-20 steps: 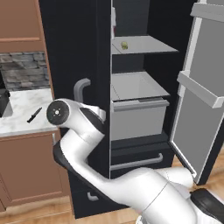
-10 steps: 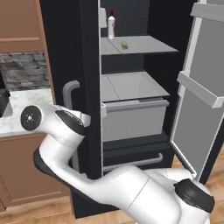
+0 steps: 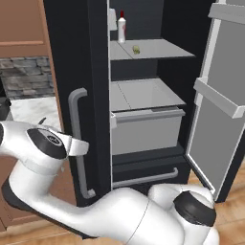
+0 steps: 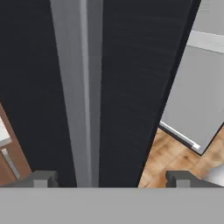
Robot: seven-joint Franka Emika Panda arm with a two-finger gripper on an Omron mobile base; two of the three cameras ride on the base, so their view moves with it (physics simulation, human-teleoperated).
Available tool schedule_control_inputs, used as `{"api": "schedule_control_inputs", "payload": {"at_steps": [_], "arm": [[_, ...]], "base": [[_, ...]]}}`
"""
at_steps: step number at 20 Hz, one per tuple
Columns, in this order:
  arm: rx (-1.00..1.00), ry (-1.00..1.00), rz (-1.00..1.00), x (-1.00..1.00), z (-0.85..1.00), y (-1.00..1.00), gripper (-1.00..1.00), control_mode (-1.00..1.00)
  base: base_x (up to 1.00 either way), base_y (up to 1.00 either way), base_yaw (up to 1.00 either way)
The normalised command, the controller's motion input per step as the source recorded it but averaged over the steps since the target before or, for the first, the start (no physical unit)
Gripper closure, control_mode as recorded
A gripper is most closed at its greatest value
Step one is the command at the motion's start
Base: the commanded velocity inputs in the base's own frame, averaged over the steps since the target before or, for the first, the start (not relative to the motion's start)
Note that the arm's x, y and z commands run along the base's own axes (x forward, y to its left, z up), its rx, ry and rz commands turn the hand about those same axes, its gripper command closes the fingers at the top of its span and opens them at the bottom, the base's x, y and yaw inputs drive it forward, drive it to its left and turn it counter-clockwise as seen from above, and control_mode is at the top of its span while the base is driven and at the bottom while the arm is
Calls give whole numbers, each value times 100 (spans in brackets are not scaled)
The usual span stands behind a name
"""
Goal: Retrieve the butter from the fridge and place it on a plate on the dining table. Then retrieve the butter knife by the fridge and place it near the plate.
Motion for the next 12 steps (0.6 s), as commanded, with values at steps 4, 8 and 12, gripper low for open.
{"api": "schedule_control_inputs", "payload": {"at_steps": [4,8,12], "arm": [[4,0,0,-100,0,-64,-100,-100],[27,0,1,-97,0,-100,-100,-100],[35,-4,12,-86,0,-100,-100,-100]], "base": [[0,0,0],[0,0,0],[0,0,0]]}}
